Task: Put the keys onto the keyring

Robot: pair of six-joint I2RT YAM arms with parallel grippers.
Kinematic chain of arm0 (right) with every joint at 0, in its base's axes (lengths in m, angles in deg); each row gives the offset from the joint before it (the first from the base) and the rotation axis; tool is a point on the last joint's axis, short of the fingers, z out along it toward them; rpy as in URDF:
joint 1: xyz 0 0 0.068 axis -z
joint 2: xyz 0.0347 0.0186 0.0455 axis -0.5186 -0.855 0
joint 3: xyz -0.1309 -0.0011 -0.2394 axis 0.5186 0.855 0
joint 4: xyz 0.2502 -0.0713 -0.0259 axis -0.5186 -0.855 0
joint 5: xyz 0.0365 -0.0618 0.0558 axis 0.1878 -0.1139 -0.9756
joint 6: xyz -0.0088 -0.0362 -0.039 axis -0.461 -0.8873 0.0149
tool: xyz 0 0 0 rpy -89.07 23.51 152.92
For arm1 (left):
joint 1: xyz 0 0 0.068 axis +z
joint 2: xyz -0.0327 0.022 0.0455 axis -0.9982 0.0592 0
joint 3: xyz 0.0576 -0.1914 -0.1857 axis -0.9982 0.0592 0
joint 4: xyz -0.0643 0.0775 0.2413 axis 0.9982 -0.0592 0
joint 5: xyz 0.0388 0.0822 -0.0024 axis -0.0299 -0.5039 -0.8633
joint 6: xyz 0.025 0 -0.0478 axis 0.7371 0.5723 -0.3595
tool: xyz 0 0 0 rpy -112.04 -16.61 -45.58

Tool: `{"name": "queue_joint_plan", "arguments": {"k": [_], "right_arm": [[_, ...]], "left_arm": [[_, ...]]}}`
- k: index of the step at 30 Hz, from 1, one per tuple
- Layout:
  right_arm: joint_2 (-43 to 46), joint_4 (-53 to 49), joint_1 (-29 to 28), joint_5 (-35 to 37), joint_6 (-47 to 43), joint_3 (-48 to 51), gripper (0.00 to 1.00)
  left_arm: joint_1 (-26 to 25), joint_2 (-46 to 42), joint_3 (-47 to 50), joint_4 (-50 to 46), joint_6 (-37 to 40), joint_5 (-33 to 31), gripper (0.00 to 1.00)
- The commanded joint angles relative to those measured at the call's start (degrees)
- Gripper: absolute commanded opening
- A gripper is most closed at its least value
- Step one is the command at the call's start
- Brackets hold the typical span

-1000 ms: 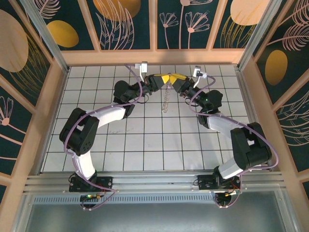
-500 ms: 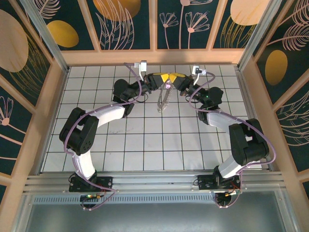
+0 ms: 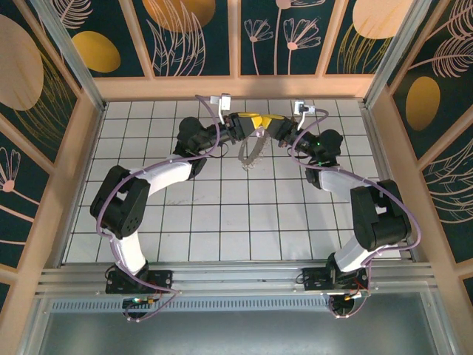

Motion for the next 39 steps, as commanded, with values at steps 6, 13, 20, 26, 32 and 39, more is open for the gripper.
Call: {"name": "queue_joint_plan", "arguments": {"k": [6, 13, 20, 26, 32, 39], "right_arm": [[0.25, -2.67, 1.12, -5.87, -2.44, -2.89, 0.0], [0.51, -4.57, 1.62, -7.01, -3.66, -2.99, 0.0], [0.65, -5.49, 2.25, -7.45, -4.24, -2.77, 0.0], [0.63, -5.92, 2.38, -7.79, -4.48, -2.97, 0.0], [0.48, -6.1, 2.52, -7.78, -4.47, -3.33, 0.0], [0.5, -6.1, 2.44, -7.63, -4.29, -3.6, 0.0]], "left_arm": [[-0.08, -1.91, -3.97, -4.87, 4.55, 3.09, 0.37], [1.01, -1.2, -5.87, -6.51, 4.96, 6.78, 0.26], [1.76, -1.29, -6.4, -7.39, 5.86, 9.79, 0.14], [1.94, -1.24, -7.25, -9.16, 7.14, 11.84, 0.05], [1.91, -0.82, -8.65, -12.79, 8.95, 13.78, 0.05], [1.88, -0.71, -9.49, -18.5, 12.92, 14.85, 0.11]]}}
